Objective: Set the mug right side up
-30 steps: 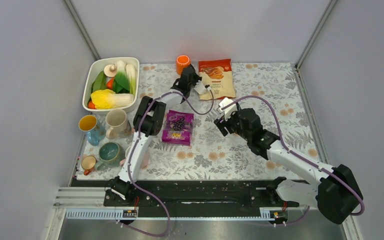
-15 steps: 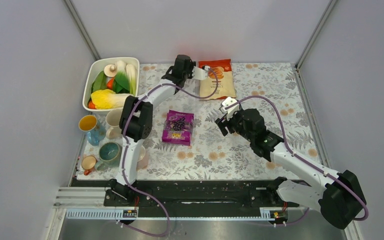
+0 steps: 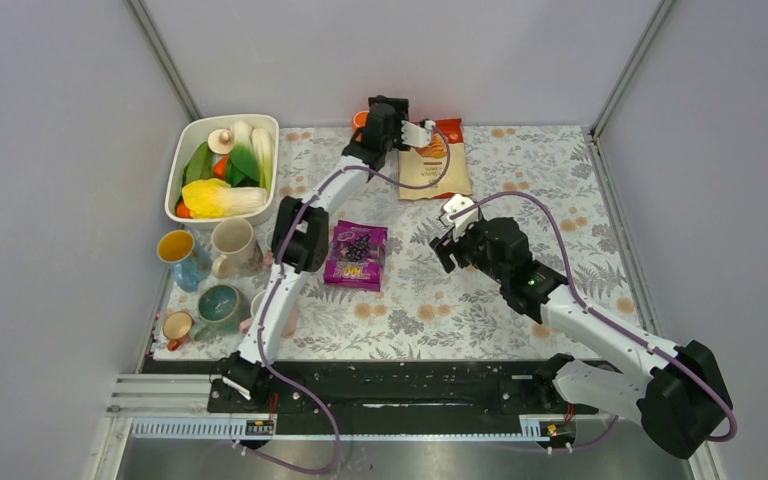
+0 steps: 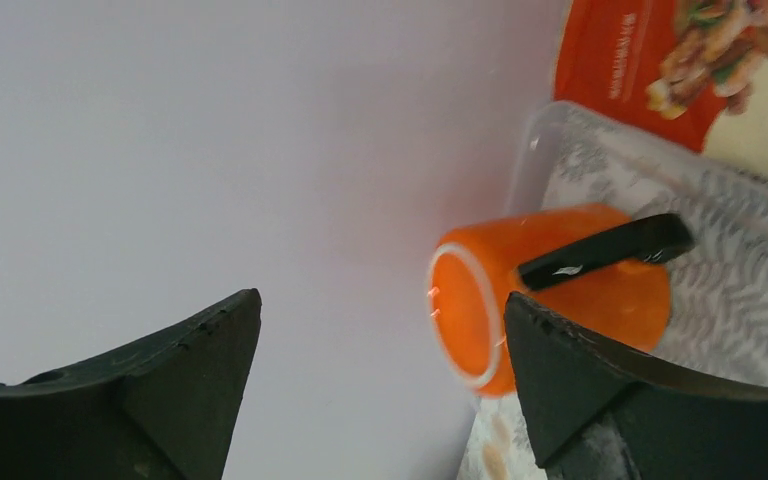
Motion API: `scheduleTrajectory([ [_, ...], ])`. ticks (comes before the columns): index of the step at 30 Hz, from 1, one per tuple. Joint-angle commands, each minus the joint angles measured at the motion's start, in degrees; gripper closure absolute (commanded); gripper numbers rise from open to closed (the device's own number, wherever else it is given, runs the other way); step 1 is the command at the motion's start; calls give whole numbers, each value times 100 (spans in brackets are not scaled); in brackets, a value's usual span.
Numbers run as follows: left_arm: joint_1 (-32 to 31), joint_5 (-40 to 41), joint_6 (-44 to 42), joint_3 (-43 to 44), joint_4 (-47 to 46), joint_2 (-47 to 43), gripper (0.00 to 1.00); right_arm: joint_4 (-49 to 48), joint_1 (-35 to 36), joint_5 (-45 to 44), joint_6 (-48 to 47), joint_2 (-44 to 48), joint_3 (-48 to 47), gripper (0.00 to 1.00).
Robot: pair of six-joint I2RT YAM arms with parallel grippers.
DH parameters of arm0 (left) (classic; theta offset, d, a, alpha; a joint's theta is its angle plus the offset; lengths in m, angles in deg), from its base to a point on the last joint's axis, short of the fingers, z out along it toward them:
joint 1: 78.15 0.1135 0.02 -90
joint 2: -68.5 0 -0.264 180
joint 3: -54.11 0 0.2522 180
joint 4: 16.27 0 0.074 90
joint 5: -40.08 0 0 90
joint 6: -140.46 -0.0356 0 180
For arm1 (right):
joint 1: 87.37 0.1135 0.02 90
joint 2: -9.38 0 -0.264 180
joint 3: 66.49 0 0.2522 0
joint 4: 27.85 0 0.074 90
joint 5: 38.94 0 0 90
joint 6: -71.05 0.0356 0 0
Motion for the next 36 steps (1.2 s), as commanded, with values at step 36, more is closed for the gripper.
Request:
scheduleTrajectory([
  [36,344,-557,-4183,395,-1066,1518,28,81,-29,-7,-23,-175,39,22],
])
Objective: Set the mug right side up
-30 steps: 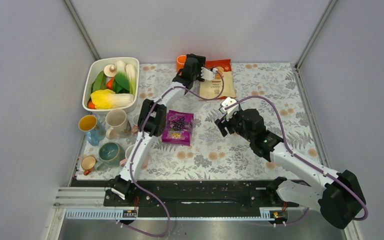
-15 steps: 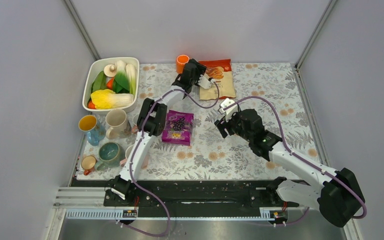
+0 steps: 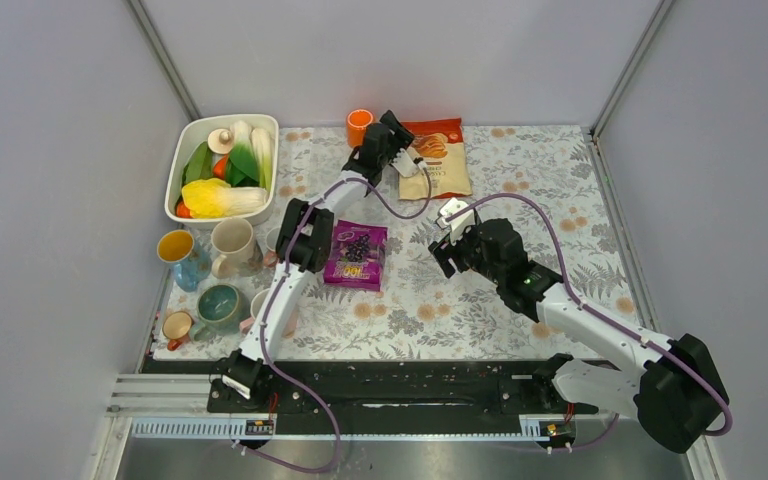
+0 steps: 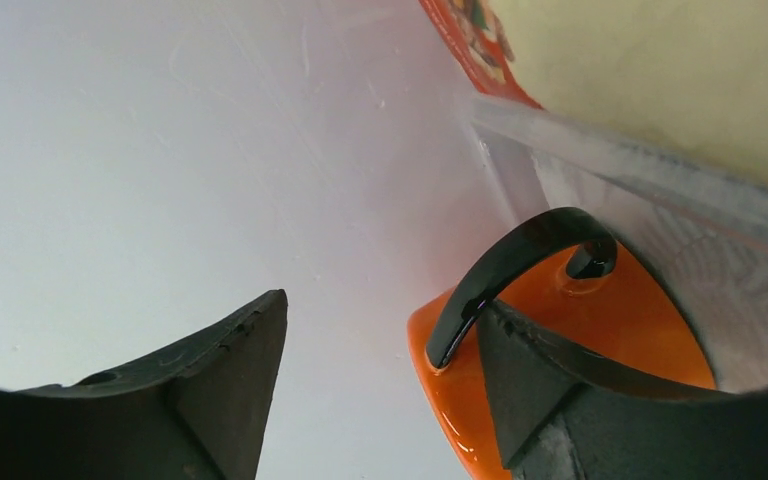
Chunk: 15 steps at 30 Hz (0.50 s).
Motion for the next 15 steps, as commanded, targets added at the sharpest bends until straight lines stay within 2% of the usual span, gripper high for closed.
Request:
scheduleTrajectory([
  [1,200,8,-710,269,99,277,28,-96,-22,20,-41,-27,-38,22],
  [6,213,114,-707,110,112,194,32,-96,-21,15,-40,-93,-52,22],
  [15,250,456,748,-1393,383,-1087,33,-96,-26,22,-76,-50,-67,22],
])
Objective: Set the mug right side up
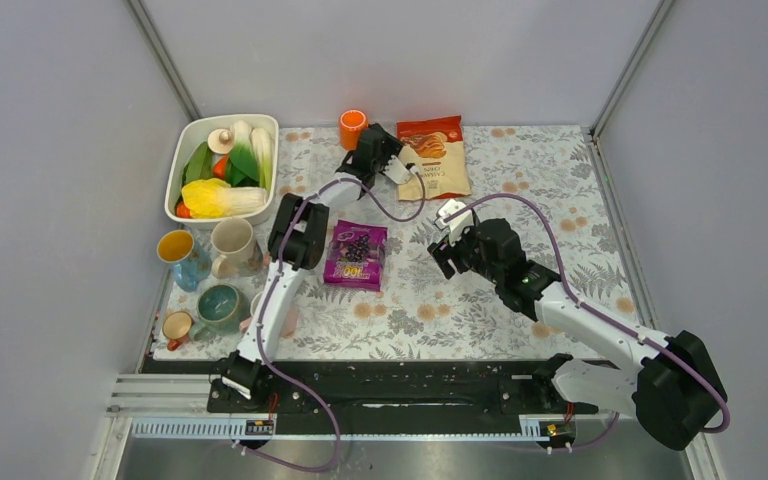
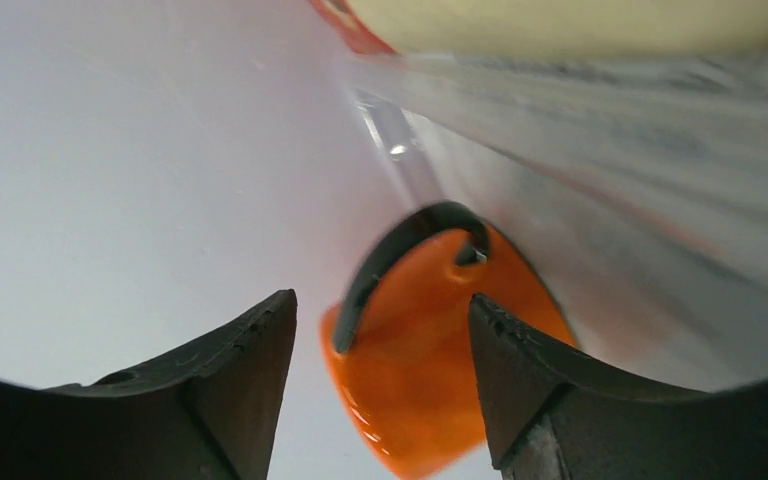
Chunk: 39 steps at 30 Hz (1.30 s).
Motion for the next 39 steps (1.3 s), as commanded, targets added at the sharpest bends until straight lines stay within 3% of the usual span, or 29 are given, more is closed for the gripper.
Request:
scheduleTrajectory([
  [1,126,308,632,-701,466,-882,34,-128,-22,24,-52,43,-74,22],
  [8,138,223,1251,-1581,1091,-1805,34,-138,-25,68,-43,111,-70,22],
  [10,139,180,1662,-1281,1432,-1838,33,-132,-21,76,-32,137,-56,22],
  [13,141,-48,3258,94,2216,-1564,27,-128,-23,97,-17,163,-59,22],
  [15,189,-165,4442,909,2290,-1329,15,-114,-29,109,1,162,-59,22],
  [18,254,-121,5839,995,1865,-1329,2,-104,-23,142,23,157,-66,22],
  [20,297,30,6649,806,1486,-1353,1,-102,-23,151,40,128,-63,22],
  [23,407,263,8076,1180,1463,-1123,1,-107,-24,181,84,55,-108,22],
  [28,759,-531,10387,1429,1562,-1023,1,-94,-25,126,393,-87,-271,22],
  [34,716,-283,10714,1432,1727,-945,1,-58,-195,322,1166,-780,-1015,17],
  [37,749,-216,10961,1351,1933,-1122,1,23,-475,372,2095,-1583,-1852,13],
  [39,761,-231,10982,1297,2184,-1286,1,305,-631,223,2688,-2339,-2618,1],
])
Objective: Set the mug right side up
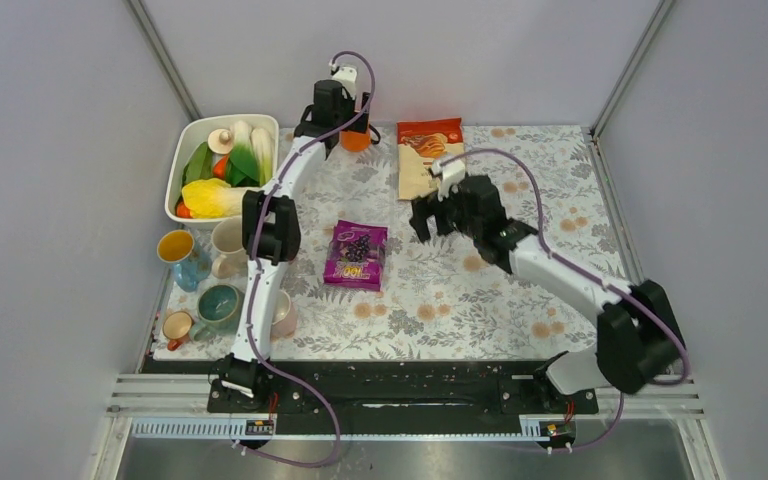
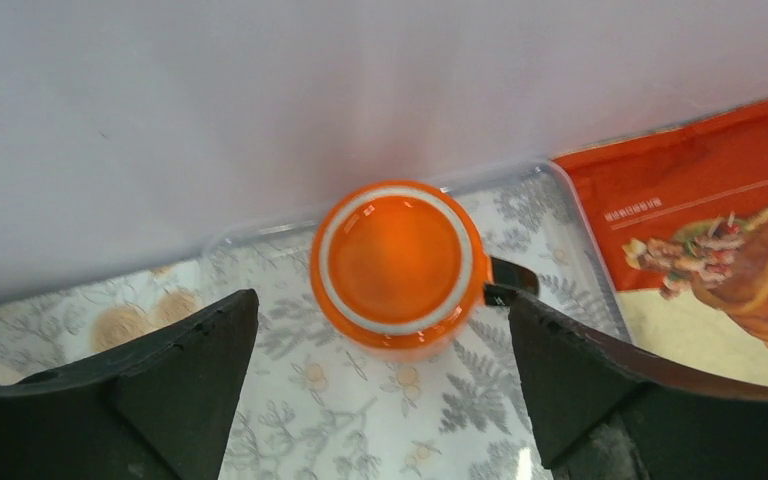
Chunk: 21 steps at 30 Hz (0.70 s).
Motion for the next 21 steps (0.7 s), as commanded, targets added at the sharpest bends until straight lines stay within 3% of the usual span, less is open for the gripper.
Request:
scheduleTrajectory([
  [1,-72,26,538,60,309,-490,1,534,-352,-238,1578,-1362,-1667,1],
  [3,-67,160,515,-307,411,-817,1,973,-357,-596,1903,-2159,-2647,3],
  [9,-6,585,632,-1150,666,-1443,1,2054,-358,-593,2785,-4333,-4847,28],
  [14,52,670,902,-1444,782,-1728,1,2237,-357,-616,3186,-4965,-5327,43],
  [21,65,619,979,-1680,736,-1894,1,2298,-310,206,3656,-5554,-5517,52],
])
